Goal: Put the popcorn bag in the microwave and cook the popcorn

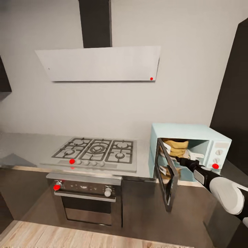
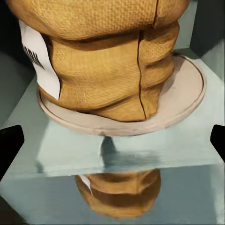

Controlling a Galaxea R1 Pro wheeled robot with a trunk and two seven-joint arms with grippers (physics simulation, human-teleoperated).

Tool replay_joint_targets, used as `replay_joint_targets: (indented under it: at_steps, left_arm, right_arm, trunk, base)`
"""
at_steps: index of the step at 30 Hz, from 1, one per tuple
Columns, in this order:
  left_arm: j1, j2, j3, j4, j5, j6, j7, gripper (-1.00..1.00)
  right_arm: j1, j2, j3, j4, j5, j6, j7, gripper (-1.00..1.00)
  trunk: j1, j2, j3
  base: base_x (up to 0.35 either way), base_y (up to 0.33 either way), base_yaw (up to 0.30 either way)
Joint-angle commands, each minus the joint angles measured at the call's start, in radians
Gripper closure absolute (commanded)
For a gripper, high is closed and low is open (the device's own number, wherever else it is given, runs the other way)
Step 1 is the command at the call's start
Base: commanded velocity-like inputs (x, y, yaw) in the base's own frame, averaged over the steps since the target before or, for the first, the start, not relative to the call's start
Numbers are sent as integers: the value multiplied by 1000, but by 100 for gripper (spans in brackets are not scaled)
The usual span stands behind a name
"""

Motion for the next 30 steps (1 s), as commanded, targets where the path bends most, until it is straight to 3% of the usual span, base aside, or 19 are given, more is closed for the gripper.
replay_joint_targets:
  at_steps: [1,7,10,12,14,17,19,20,23,26,28,29,30]
  left_arm:
    - [0,0,2,0,8,-3,0,-100]
    - [0,0,3,0,8,-3,0,-100]
    - [0,0,3,1,8,-3,0,-100]
    - [0,0,3,0,8,-3,0,-100]
    - [0,0,3,1,8,-3,0,-100]
    - [0,0,3,1,8,-3,0,-100]
    - [0,0,3,1,9,-3,0,-100]
    - [0,0,3,0,9,-3,0,-100]
    - [0,0,4,-1,9,-3,0,-100]
    - [0,0,5,-1,9,-3,0,-100]
    - [0,1,4,-1,9,-3,0,-100]
    - [0,1,4,-2,9,-3,0,-100]
    - [0,2,3,-2,9,-3,0,-100]
  right_arm:
    - [-1,-1,-8,2,9,-4,2,-100]
    - [-1,-12,-2,-4,12,7,15,-100]
    - [-2,-13,2,-11,17,66,34,-100]
    - [-2,-14,4,-32,19,153,66,-100]
    - [-2,-20,6,-121,19,275,104,-100]
    - [-2,-34,8,-269,20,497,162,-100]
    - [-1,-62,9,-349,26,652,202,-100]
    - [-1,-81,9,-374,71,728,208,-100]
    - [6,-94,7,-350,204,780,210,-100]
    - [101,-98,7,-265,246,767,200,-100]
    - [219,-95,6,-233,250,708,193,-100]
    - [362,-88,5,-210,247,622,186,-100]
    - [395,-87,4,-196,246,596,186,-100]
  trunk:
    - [-1,-1,-1]
    - [-1,-1,-1]
    - [-1,-1,-1]
    - [-1,-1,-1]
    - [-1,-1,-1]
    - [-1,-1,-1]
    - [-1,-1,-1]
    - [-1,-1,-1]
    - [-1,-1,-1]
    - [-1,-1,-1]
    - [-1,-1,-1]
    - [-1,-1,-1]
    - [-1,-1,-1]
  base:
    - [-338,0,0]
    - [-338,0,0]
    - [-338,0,0]
    - [-338,0,0]
    - [-338,0,0]
    - [-338,0,0]
    - [-338,0,0]
    - [-338,0,0]
    - [-338,0,0]
    - [-337,0,0]
    - [-283,0,0]
    - [-91,0,0]
    - [-58,0,0]
